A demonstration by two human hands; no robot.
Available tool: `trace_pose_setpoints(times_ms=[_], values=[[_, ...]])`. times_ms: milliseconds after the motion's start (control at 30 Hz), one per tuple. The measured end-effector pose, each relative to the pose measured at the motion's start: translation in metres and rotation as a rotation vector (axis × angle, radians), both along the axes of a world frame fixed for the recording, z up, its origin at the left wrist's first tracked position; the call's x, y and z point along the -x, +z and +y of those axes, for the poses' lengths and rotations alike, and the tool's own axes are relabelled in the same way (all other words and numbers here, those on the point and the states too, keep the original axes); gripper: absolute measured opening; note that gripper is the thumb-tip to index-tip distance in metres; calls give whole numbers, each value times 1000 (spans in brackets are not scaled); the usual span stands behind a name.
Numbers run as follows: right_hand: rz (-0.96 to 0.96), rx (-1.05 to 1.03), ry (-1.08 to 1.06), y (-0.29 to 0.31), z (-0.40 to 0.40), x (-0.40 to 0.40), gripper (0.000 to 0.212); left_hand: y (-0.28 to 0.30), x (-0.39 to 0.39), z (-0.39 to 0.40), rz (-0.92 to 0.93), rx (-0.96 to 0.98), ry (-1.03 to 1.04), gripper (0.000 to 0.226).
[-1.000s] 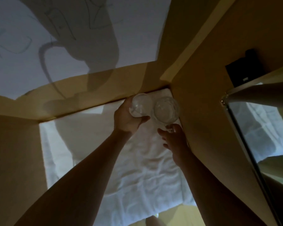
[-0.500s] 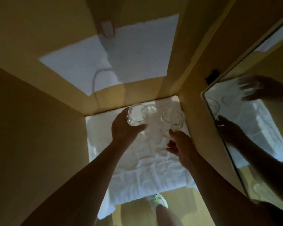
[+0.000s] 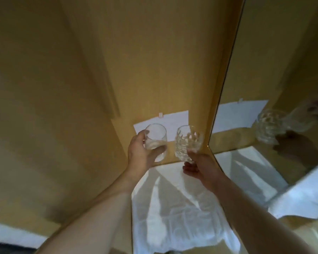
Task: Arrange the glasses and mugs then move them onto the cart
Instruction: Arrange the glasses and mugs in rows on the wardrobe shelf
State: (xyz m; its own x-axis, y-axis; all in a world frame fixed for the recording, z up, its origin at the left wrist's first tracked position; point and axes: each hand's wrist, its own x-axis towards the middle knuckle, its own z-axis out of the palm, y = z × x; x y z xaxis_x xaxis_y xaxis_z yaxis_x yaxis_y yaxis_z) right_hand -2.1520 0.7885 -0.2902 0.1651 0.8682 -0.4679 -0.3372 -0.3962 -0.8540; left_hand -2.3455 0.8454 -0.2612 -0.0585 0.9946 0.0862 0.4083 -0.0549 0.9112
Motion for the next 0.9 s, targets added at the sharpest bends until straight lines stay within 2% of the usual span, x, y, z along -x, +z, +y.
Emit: trace_pose_setpoints(times_ms=[133,200,300,367,467,600,900], values=[[-35,-101,49,66,-56,12,39,62,10,-60,-47,-131,38,83],[-12,-161,54,93,-88,15,39,89,12,-96,-116,-171,44,80],[-93,-200,36,125,-131,15,39,119,14,-140,-233,-219,30,69],[-97,-220,27,141,-156,14,40,132,13,-162,-279,-249,27,69],[-65,-251,45,160,-191,10,38,147,8,-191,-312,-295,25,65],[-170,-274,32,176,-229,-2,36,161,-7,-225,-389,-311,46,66],[-242,-281,-29,195,-306,-72,38,186,-85,-284,-404,-309,-72,69]])
